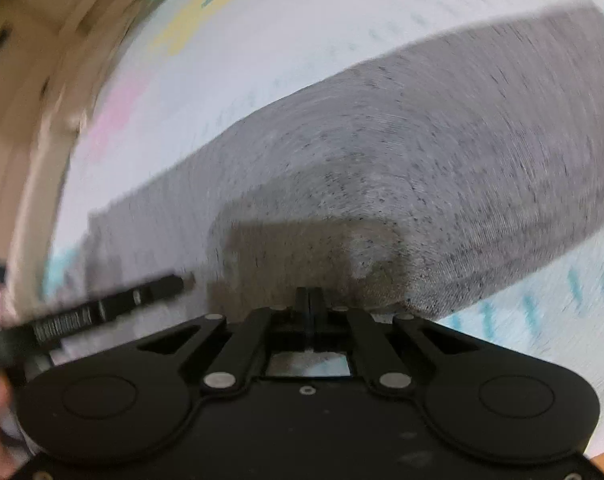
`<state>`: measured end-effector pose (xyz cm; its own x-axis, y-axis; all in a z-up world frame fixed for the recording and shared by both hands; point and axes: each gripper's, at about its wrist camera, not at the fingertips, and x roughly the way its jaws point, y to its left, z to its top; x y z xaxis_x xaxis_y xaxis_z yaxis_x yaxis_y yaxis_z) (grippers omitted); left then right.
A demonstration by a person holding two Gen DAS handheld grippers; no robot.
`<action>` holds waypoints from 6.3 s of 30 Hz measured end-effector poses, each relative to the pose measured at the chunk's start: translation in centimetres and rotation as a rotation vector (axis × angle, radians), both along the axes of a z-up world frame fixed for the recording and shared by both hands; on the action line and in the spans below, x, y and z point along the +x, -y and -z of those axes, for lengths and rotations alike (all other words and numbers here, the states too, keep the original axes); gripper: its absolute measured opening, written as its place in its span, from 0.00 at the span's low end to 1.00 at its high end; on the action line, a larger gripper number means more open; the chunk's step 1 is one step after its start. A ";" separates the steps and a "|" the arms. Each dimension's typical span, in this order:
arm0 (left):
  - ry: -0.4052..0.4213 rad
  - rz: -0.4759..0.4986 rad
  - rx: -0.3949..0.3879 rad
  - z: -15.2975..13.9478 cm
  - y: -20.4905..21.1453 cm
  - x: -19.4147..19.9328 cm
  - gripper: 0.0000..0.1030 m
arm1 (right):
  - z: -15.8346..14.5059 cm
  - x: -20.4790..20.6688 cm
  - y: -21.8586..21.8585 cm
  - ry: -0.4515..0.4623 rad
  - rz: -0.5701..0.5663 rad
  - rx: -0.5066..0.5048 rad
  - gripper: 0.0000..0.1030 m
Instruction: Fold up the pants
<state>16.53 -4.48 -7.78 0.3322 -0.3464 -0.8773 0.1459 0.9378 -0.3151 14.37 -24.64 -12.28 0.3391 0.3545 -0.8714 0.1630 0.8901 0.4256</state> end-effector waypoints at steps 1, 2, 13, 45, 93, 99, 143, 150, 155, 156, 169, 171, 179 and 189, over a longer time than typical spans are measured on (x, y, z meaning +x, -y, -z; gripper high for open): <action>0.003 -0.002 -0.001 -0.1 0.1 0.1 0.25 | -0.5 0.1 -0.2 0.030 -0.034 -0.023 0.09; 0.006 -0.003 -0.002 -0.1 0.2 0.2 0.25 | -1.1 -0.1 -0.8 0.077 -0.058 -0.042 0.10; 0.021 -0.025 -0.010 -0.1 1.3 1.2 0.25 | 0.0 -0.4 -1.0 0.091 -0.205 -0.208 0.10; -0.039 0.019 -0.020 1.0 2.5 1.4 0.25 | -2.5 -2.8 24.5 -0.060 0.559 -0.095 0.40; -0.065 0.035 -0.027 1.7 6.4 -2.1 0.01 | -12.8 2.9 11.1 0.416 0.185 -0.238 0.11; 0.054 -0.112 0.017 -2.3 -1.7 0.0 0.01 | -16.0 2.2 0.7 0.532 -0.010 -0.210 0.10; 0.066 -0.010 0.130 1.3 -7.2 -1.4 0.08 | -2.0 -1.6 -13.8 0.408 0.163 -0.367 0.25; 0.054 -0.077 0.048 1.6 -8.6 -1.2 0.15 | 0.9 -1.9 -12.2 0.283 0.235 -0.311 0.01; 0.055 -0.126 0.043 0.5 -9.1 -0.9 0.15 | 0.0 -2.0 -12.5 0.295 0.225 -0.340 0.09; 0.071 -0.154 0.047 -0.1 -9.6 -1.2 0.15 | -0.8 -2.4 -13.2 0.302 0.229 -0.341 0.12; 0.248 -0.604 0.079 -4.3 -23.7 -9.9 0.40 | -6.5 -0.7 -23.2 0.516 0.029 -0.253 0.17; 0.241 -0.716 0.048 -3.7 -26.6 -12.1 0.40 | -7.0 -0.8 -25.3 0.550 -0.038 -0.242 0.17; 0.154 -1.061 -0.199 -0.3 -34.0 -17.4 0.41 | -7.9 -0.8 -29.4 0.598 -0.146 -0.236 0.17; 0.135 -1.240 -0.346 4.2 -36.6 -17.2 0.43 | -7.7 -0.7 -29.2 0.566 -0.137 -0.231 0.17</action>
